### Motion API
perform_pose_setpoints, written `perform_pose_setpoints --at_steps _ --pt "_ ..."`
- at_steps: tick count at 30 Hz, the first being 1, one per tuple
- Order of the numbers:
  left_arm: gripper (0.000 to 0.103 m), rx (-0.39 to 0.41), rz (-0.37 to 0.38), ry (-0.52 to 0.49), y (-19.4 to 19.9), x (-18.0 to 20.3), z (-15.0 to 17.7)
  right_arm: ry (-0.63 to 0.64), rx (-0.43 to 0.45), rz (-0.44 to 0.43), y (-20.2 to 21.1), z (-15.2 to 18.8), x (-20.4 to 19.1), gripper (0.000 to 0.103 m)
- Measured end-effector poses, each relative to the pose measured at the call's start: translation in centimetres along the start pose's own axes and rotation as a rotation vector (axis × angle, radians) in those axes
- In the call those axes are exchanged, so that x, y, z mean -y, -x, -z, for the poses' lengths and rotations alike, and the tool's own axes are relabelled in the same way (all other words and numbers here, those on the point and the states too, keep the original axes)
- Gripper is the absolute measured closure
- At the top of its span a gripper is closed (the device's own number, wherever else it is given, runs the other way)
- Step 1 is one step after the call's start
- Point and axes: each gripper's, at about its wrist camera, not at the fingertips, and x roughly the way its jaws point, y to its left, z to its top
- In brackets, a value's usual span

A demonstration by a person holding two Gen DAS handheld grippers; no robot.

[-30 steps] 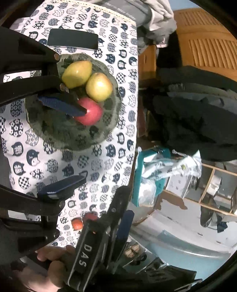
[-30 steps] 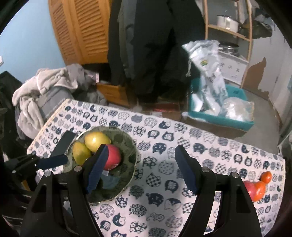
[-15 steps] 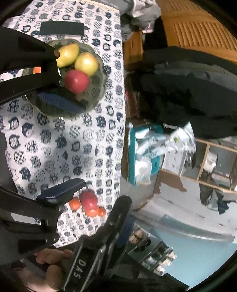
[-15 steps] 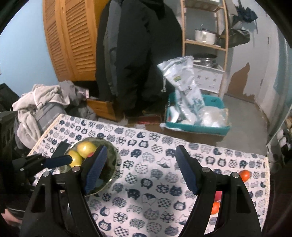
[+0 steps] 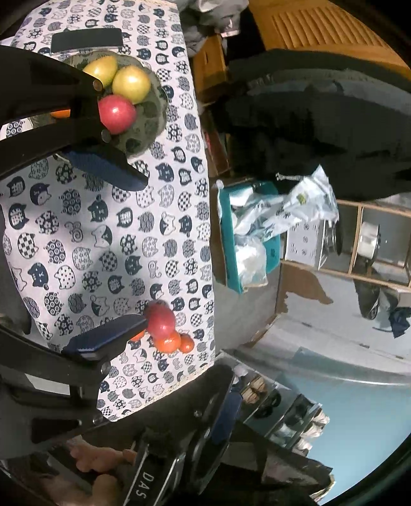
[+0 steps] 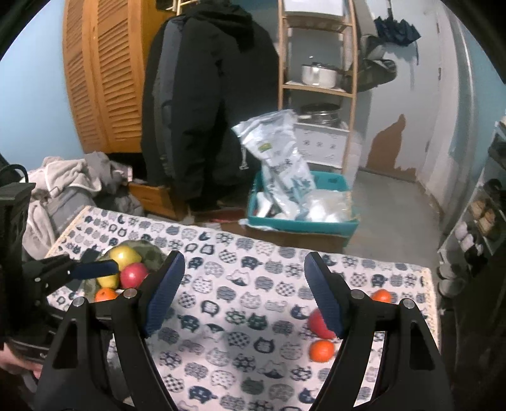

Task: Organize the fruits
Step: 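Move both tools back from the bowl to the remaining fruit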

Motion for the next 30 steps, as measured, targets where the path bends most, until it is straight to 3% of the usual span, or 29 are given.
perform_pose_setpoints --at_steps 17,30 --pt "0.021 -0.028 0.051 -0.087 -1.8 5.6 -0.8 -0.084 0.002 0.094 2.5 3.1 7.2 0.026" --pt "0.021 -0.076 0.053 -0.144 -5.2 8.1 -0.7 -0.146 -0.064 0.116 1.2 5.2 10.9 0.026"
